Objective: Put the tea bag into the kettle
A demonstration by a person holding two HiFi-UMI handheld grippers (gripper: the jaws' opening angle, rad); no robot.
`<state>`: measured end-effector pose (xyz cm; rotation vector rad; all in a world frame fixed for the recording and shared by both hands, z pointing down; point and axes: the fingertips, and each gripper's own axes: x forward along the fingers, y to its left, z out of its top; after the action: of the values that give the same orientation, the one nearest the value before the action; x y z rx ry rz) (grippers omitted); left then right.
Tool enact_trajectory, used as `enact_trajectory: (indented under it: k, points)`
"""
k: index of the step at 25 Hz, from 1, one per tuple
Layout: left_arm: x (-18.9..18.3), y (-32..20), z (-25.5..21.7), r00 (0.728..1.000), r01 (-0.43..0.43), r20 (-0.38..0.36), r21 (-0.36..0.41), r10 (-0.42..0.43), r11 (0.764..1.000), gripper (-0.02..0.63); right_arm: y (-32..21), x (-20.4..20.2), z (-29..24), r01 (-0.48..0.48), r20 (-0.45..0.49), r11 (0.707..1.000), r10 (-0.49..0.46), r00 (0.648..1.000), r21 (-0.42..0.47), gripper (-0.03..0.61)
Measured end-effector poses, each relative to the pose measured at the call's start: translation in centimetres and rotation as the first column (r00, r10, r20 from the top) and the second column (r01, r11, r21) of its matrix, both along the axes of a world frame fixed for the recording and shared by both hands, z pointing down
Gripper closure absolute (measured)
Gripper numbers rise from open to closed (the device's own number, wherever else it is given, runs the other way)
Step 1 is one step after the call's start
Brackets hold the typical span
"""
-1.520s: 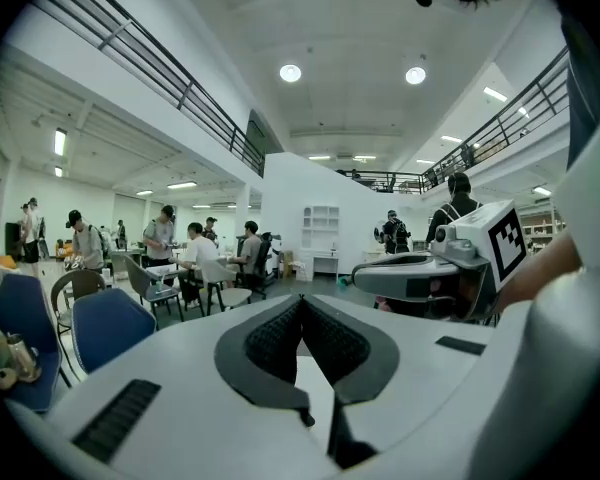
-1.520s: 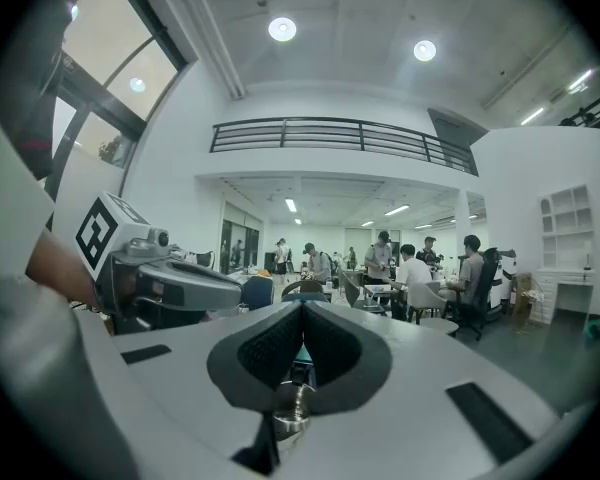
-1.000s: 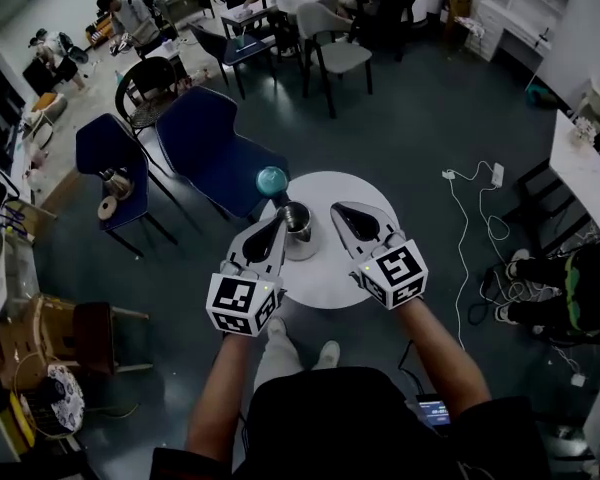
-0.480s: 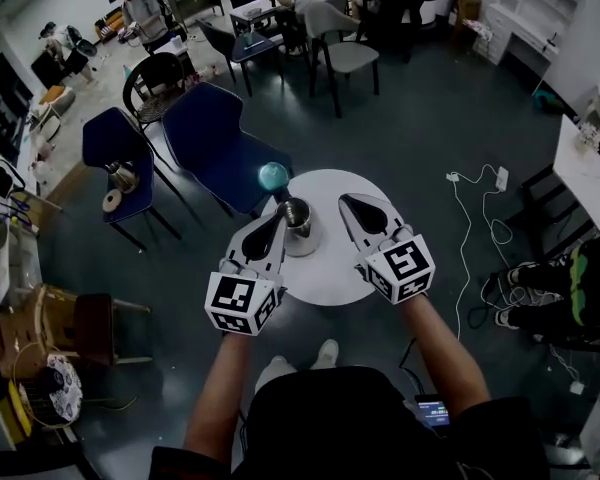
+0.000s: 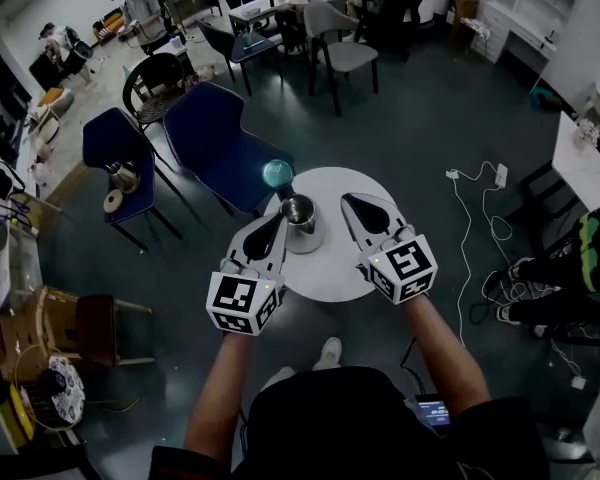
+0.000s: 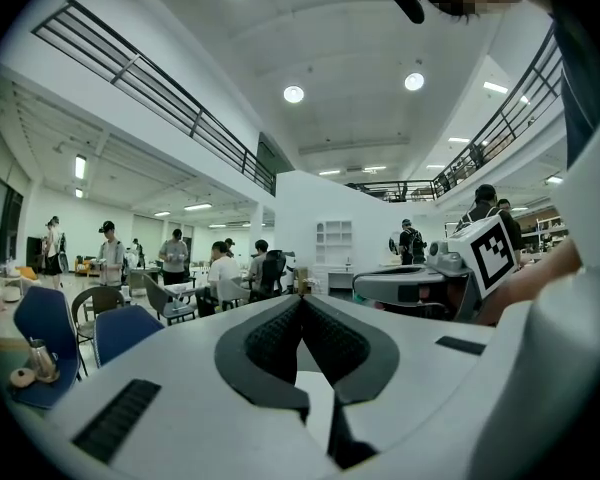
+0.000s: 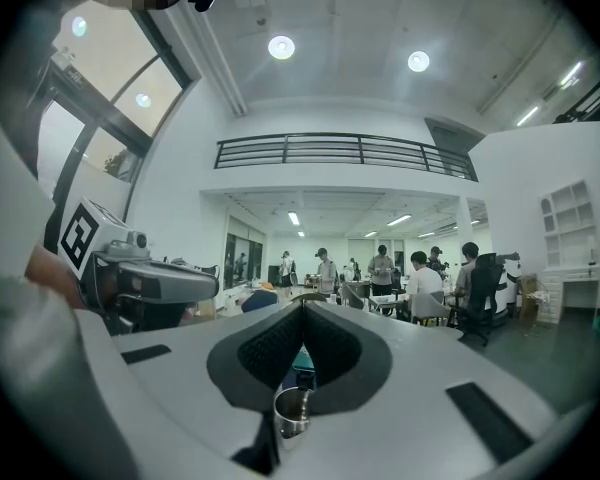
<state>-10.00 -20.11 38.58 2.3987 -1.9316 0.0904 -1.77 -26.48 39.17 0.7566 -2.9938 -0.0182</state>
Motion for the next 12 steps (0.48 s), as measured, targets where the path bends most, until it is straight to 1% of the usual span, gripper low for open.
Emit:
enact_trajectory:
  k: [12]
  points:
    - [-2.1, 4.8, -0.9, 0.999, -0.034, -0.013, 0.012, 0.034, 0.999, 0.598, 5.9, -2.4, -1.2, -0.01, 0.015, 1.0, 0.011, 1.0, -0.011, 0.561]
